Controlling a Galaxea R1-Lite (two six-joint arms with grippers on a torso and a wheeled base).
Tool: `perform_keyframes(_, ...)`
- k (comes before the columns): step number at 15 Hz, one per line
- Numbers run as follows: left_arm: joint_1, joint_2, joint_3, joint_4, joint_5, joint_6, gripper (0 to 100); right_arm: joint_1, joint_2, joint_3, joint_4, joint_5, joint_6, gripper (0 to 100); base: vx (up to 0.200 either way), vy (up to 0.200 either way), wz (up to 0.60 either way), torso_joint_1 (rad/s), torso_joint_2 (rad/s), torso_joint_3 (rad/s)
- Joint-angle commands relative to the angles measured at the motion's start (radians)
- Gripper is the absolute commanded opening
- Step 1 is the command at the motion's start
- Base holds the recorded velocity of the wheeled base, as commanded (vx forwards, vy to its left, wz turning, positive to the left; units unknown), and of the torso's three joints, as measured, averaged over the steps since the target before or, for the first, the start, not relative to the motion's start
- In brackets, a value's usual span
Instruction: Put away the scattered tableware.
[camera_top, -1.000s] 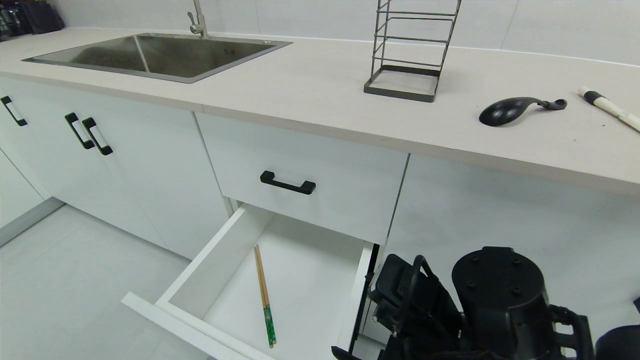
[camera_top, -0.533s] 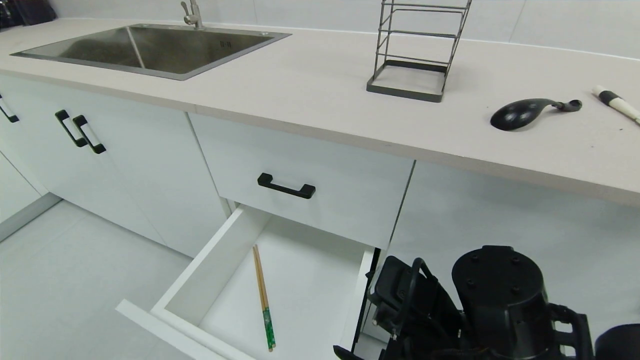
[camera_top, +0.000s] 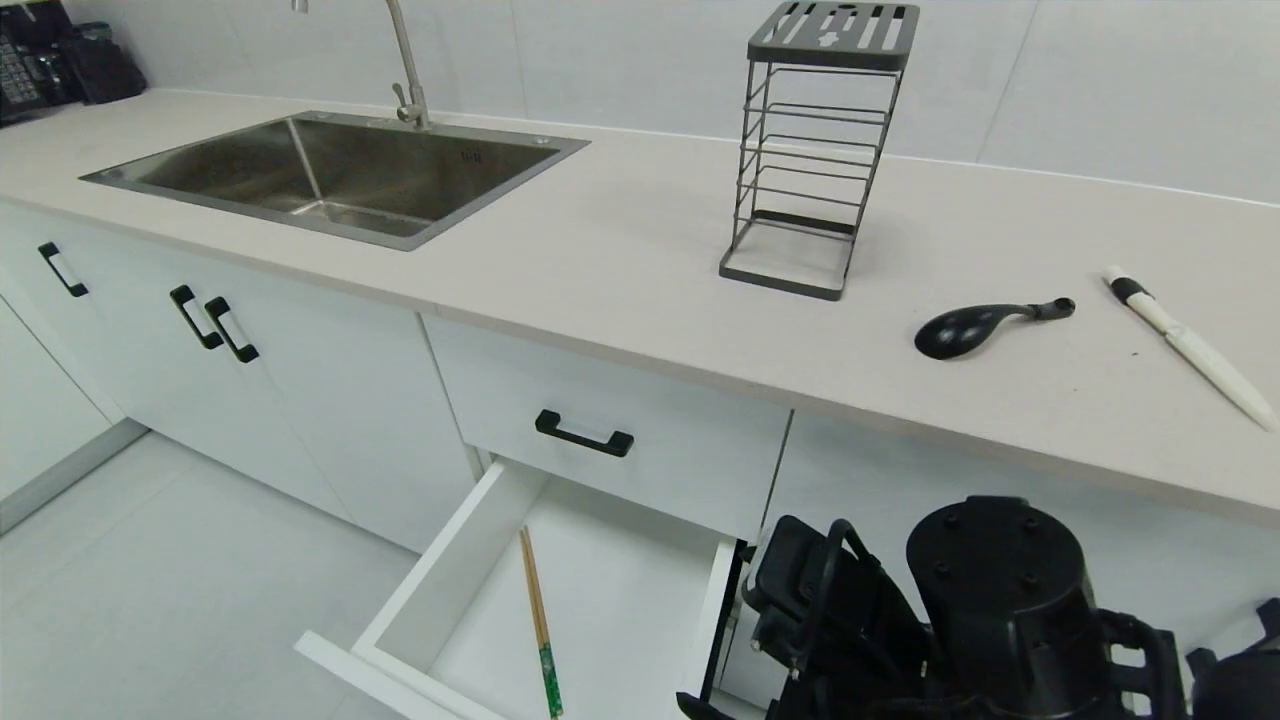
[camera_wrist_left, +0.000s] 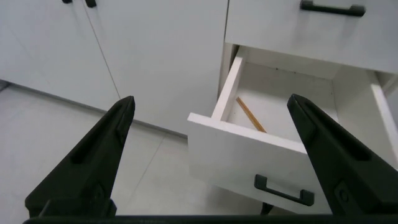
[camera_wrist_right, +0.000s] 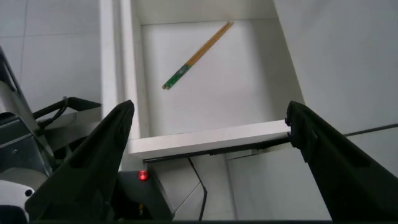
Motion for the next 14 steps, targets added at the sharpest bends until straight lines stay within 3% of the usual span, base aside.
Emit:
perform_keyframes(1,0.000,0.001,-0.001,0.001,0.000,0.000,100,0.001,0.002,0.003,-0.001,0.000,0.000,100,0.000,0.000,0.00,0.246,-0.48,-0.217)
perform_keyframes(5,0.000,0.001,-0.001,0.001,0.000,0.000,100,0.000,0.004,0.005,-0.001,0.000,0.000,100,0.000,0.000,0.00,0.139,-0.48,-0.221)
perform_keyframes(14,0.000,0.001,-0.001,0.001,0.000,0.000,100,-0.002,0.008,0.008,0.001,0.002,0.000,100,0.000,0.000,0.00,0.319,-0.51,-0.241)
